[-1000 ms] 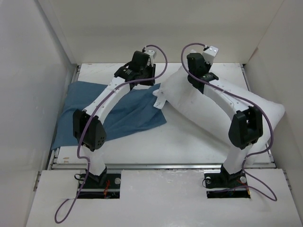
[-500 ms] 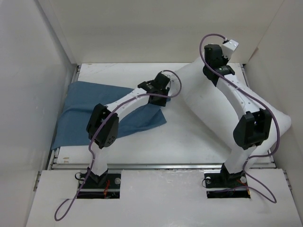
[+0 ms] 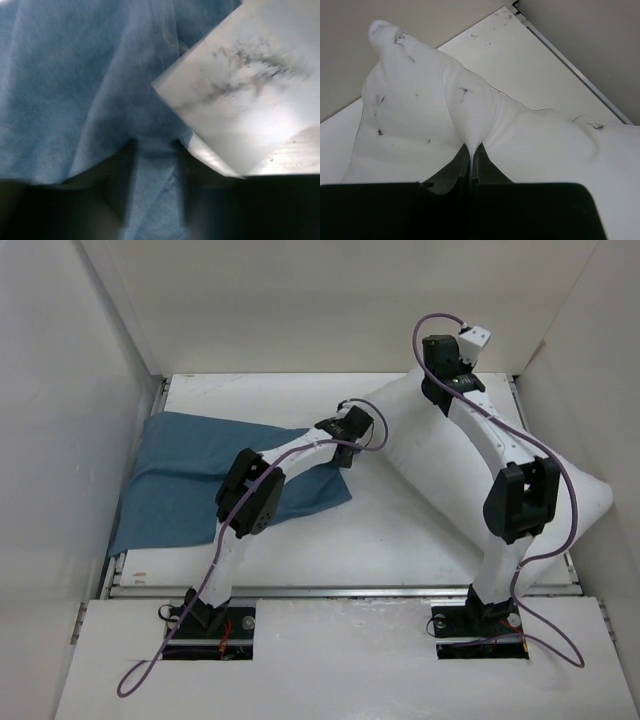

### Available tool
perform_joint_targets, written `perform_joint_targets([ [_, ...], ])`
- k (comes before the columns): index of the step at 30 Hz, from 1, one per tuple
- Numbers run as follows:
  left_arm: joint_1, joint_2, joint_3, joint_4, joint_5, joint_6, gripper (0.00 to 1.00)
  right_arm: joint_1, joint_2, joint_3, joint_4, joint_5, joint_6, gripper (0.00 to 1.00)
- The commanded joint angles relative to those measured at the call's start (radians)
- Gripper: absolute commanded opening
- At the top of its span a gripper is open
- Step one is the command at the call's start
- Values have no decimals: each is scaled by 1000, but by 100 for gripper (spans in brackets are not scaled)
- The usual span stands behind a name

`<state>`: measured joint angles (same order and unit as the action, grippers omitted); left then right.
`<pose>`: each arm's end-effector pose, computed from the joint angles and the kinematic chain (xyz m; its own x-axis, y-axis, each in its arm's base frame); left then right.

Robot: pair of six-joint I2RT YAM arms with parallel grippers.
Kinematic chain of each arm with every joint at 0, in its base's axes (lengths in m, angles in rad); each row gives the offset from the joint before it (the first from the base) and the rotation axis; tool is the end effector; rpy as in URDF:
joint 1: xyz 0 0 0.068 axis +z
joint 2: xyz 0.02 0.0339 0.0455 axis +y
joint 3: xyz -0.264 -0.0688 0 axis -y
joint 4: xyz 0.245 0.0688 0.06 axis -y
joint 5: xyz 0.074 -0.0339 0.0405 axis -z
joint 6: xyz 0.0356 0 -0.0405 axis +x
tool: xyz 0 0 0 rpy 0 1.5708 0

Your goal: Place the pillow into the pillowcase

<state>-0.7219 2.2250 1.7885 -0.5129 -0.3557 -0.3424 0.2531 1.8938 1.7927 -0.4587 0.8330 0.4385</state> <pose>0.3764 -0.3149 0.1865 -0.7317 0.2249 -0.6434 0.2353 0.9693 0.0712 0.4293 0.0838 0.3468 -0.2792 0.2228 -0.9340 0.6154 0.7882 0.0040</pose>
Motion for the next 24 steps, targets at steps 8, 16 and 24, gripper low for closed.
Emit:
perform_joint_targets([
  [8, 1, -27, 80, 30, -74, 29, 0, -21, -19, 34, 5, 15, -15, 0],
  [16, 1, -116, -37, 145, 47, 109, 32, -100, -50, 14, -6, -107, 8, 0],
  [24, -8, -33, 26, 125, 47, 121, 52, -100, -59, -7, -6, -118, 8, 0],
])
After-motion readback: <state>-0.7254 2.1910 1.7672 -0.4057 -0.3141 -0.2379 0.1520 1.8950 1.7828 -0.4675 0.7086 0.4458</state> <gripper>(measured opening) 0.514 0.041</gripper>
